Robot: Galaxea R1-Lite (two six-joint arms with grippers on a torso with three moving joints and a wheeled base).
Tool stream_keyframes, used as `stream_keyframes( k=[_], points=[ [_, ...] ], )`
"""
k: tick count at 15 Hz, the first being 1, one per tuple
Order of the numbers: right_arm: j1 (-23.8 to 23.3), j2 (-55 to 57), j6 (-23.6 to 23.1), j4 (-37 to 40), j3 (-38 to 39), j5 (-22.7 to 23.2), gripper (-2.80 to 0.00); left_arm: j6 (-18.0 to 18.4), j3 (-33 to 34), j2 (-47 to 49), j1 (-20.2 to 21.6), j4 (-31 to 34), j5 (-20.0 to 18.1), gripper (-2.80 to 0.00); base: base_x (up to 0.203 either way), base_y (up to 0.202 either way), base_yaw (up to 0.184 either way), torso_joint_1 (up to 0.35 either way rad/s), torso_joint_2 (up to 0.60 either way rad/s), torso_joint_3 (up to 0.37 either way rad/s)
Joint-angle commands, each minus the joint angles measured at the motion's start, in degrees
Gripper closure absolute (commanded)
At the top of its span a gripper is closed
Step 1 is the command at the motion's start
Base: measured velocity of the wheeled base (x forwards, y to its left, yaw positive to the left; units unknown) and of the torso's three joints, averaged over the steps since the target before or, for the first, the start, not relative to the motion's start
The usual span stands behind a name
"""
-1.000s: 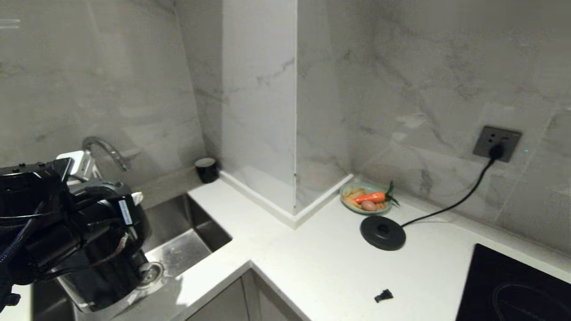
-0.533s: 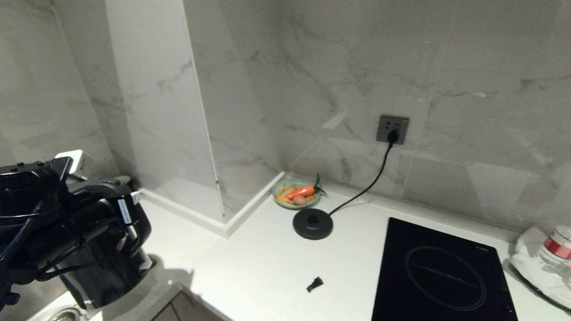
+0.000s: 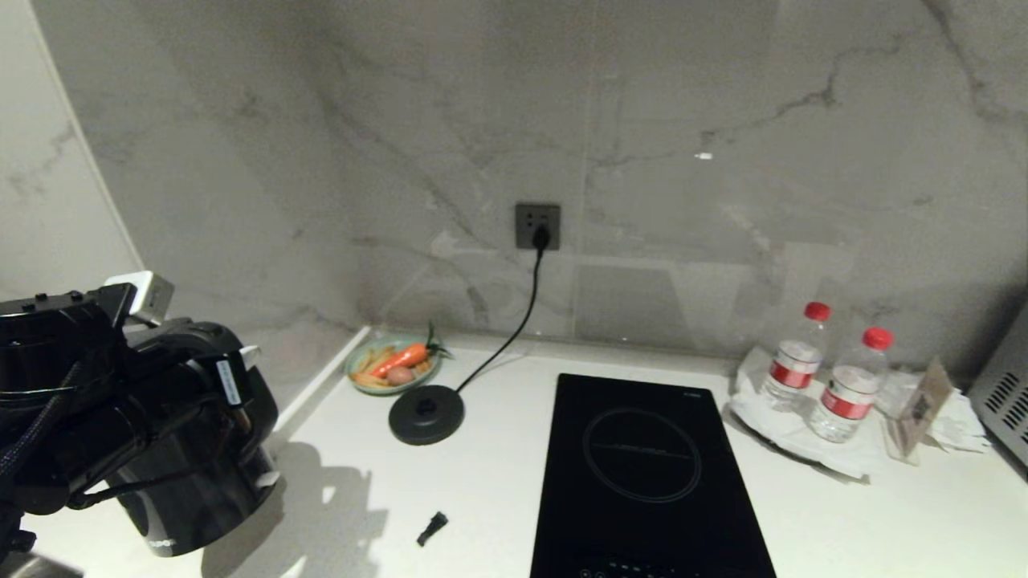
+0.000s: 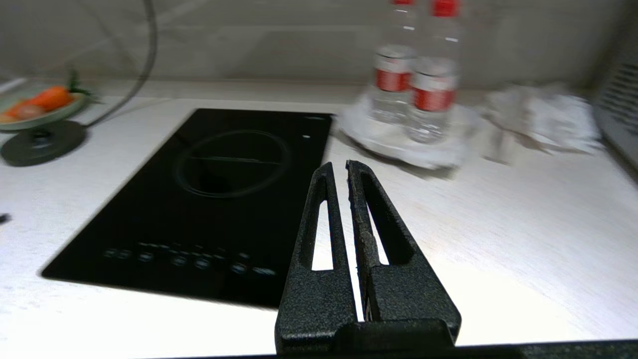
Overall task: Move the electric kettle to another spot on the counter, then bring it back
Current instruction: Place it on the power base
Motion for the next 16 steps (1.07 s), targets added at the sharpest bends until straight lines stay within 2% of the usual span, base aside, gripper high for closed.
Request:
stream_keyframes(
  k=[1, 6, 16],
  points=[
    [-0.03, 0.00, -0.04, 0.01, 0.00, -0.01, 0.00, -0.05, 0.07, 0.01, -0.01, -0.22, 0.02, 0.00, 0.001, 0.005, -0.179, 0.004, 0.00, 0.005],
    [0.04, 0.00, 0.03, 0.01, 0.00, -0.01, 0.00, -0.05, 0.16, 0.11, -1.00, -0.22, 0.02, 0.00, 0.001, 0.006, -0.143, 0.002, 0.00, 0.003],
    [0.05, 0.00, 0.05, 0.01, 0.00, -0.01, 0.00, 0.49, 1.48, 0.01, -2.83, -0.22, -0.07, 0.00, 0.000, 0.000, 0.000, 0.000, 0.00, 0.000]
  ],
)
